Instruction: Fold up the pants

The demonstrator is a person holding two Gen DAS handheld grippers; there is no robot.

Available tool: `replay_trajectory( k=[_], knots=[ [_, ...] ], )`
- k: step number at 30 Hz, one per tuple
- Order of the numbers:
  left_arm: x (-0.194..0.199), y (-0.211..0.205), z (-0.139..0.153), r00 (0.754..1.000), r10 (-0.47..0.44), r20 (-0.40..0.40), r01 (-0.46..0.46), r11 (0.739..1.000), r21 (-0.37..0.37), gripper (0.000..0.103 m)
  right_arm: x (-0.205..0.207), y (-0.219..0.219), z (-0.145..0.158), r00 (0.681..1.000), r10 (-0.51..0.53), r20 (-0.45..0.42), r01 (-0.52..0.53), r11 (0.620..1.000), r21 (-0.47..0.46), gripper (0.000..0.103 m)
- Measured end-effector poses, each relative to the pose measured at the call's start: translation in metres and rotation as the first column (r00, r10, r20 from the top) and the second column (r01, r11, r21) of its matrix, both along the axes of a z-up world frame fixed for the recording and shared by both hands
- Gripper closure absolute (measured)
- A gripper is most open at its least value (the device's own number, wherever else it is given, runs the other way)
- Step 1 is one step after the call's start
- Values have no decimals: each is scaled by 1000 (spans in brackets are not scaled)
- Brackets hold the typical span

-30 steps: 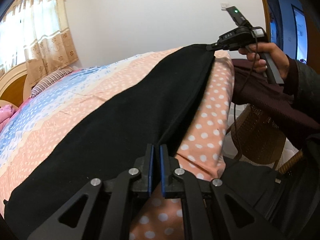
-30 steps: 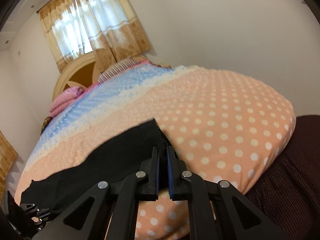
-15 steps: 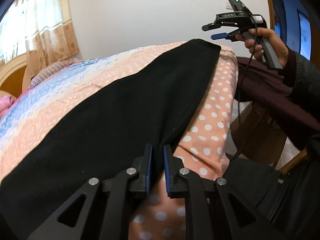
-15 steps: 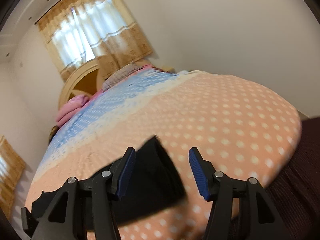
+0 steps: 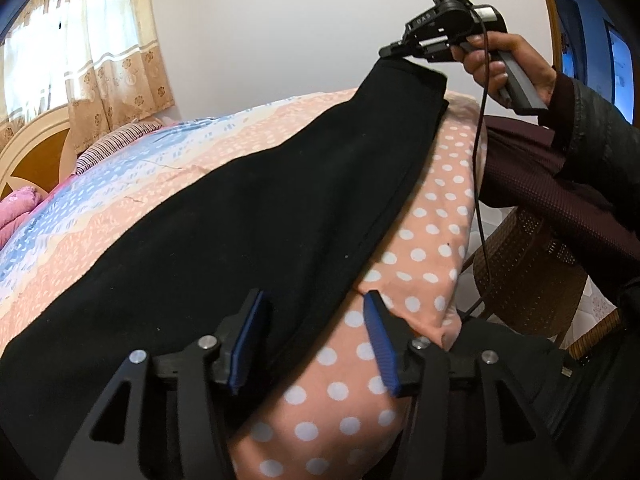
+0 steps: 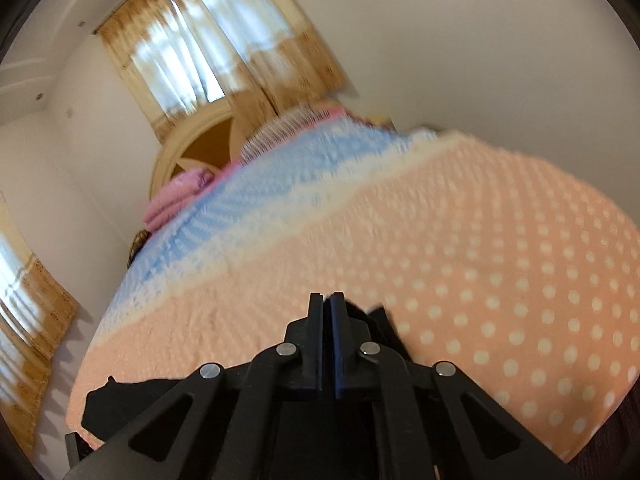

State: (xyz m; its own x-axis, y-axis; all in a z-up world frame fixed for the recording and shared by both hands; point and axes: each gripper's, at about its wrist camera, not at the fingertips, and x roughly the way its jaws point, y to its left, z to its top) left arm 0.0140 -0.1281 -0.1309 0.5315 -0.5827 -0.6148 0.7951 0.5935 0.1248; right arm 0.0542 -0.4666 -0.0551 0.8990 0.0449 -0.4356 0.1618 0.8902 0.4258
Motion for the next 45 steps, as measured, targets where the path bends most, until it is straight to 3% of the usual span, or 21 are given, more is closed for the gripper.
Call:
replay_trajectory(
  k=[6, 11, 12, 13, 15, 16, 20, 23, 33, 37, 45],
  knots=[
    [-3, 0, -1, 1000, 0, 15, 0, 1000, 7, 43, 12, -14, -30, 981, -118, -151, 109, 992, -69, 99],
    [2, 6, 7, 999, 39, 3, -39, 999, -30, 43, -10, -9, -17, 983, -149, -110, 139, 986, -97, 97],
    [3, 8, 9, 999, 51, 3, -50, 998, -39, 43, -14, -5, -16, 983, -153, -102, 142, 984, -107, 87],
    [4, 10, 11, 998, 57, 4, -57, 997, -50, 43, -17, 0, -15, 984, -149, -96, 138, 985, -107, 63],
    [7, 17, 16, 996, 90, 14, -88, 994, -68, 34, -18, 9, -16, 990, -113, -89, 104, 990, -99, 39],
    [9, 20, 17, 994, 108, 18, -106, 991, -77, 29, -16, 18, -17, 990, -99, -98, 85, 987, -133, 39],
    [17, 31, 18, 987, 164, 2, -163, 983, -87, 29, -4, 39, -29, 973, -148, -176, 92, 951, -295, 39],
    [23, 37, 15, 976, 216, -4, -216, 973, -77, 29, 3, 37, -43, 958, -160, -238, 81, 947, -310, 40],
    [39, 50, 7, 942, 334, -23, -334, 941, -52, 29, 3, 32, -46, 949, -213, -231, 111, 915, -388, 40],
    [39, 53, 5, 935, 355, -22, -356, 934, -38, 19, 0, 28, -46, 949, -220, -224, 119, 912, -393, 40],
    [41, 68, 3, 911, 409, -50, -412, 910, -54, 13, -7, 24, -46, 948, -231, -219, 128, 907, -401, 40]
  ],
)
